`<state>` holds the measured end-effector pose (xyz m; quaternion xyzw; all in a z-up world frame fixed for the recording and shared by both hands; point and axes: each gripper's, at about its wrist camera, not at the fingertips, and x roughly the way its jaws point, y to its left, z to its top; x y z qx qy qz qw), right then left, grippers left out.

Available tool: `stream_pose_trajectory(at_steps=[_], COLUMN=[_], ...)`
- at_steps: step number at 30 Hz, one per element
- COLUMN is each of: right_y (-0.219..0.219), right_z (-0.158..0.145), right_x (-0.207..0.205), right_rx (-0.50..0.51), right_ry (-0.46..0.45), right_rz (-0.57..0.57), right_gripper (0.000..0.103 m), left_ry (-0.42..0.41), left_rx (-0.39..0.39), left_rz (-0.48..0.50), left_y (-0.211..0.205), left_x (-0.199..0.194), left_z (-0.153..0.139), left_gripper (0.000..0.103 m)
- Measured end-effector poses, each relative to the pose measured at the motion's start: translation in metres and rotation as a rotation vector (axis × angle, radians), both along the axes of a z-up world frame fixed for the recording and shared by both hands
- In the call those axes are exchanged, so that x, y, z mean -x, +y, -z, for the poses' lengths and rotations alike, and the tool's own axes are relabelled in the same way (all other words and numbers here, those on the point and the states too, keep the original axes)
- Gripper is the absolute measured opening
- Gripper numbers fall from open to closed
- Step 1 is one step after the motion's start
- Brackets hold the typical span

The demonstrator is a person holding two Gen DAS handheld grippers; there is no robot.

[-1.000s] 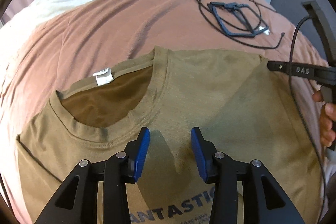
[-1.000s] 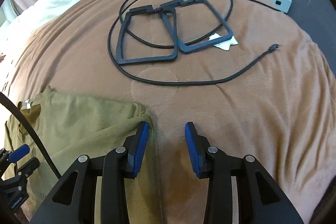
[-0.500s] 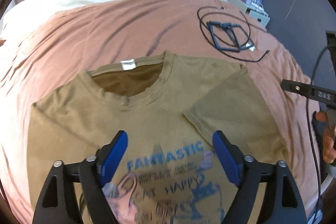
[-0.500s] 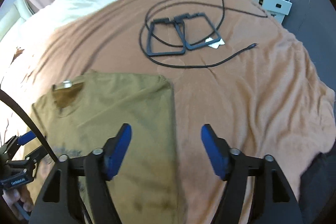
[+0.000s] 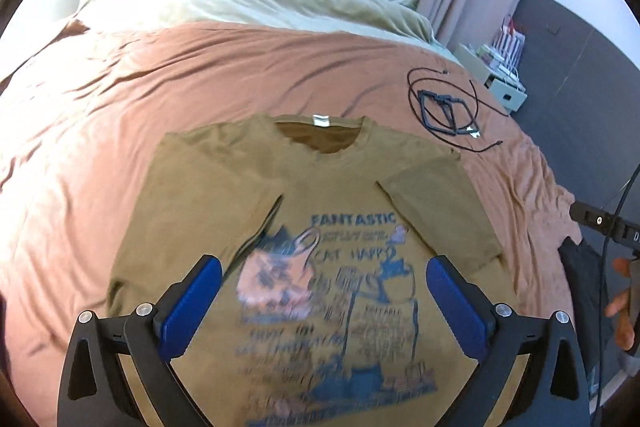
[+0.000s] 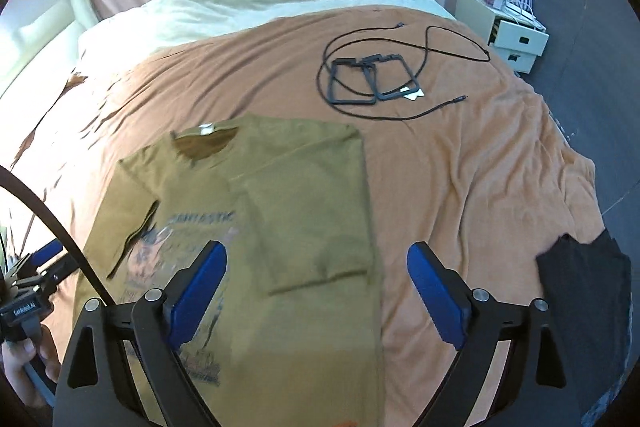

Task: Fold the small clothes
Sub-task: 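Raise both open grippers away from the folded shirt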

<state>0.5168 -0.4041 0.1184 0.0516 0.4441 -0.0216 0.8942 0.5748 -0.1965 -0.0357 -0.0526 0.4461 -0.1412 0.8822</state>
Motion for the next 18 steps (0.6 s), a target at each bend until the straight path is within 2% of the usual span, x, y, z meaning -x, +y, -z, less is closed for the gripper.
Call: stream_pose_trajectory(at_steps=[4,8,11,18], right_y=[0.015,0.027,0.035,0.057], right_z=[-0.016,-0.026,-0.032,-0.04], right_x=[0.043,0.078,0.103,0.163], right_rx=[0.011,0.014,0.041,0.04], right_ry=[-0.025,-0.037,-0.06,-0.098], right_rz=[-0.01,0.002,0.013,0.012], right_gripper=[0.091,0.092,0.102,0.103], left_ry=[-0.001,-0.049,-0.075,-0.109], left_rx=[0.042,0.048,0.048,0.047], left_rz=[-0.03,-0.062,-0.073,-0.083], left_y=[0.027,0.053,0.069,0.103], left_x=[0.03,0.063,0.086,0.141], left_z=[-0.008,-0.023,-0.031,-0.04], left_gripper=[0.103,0.103,0.103,0.103])
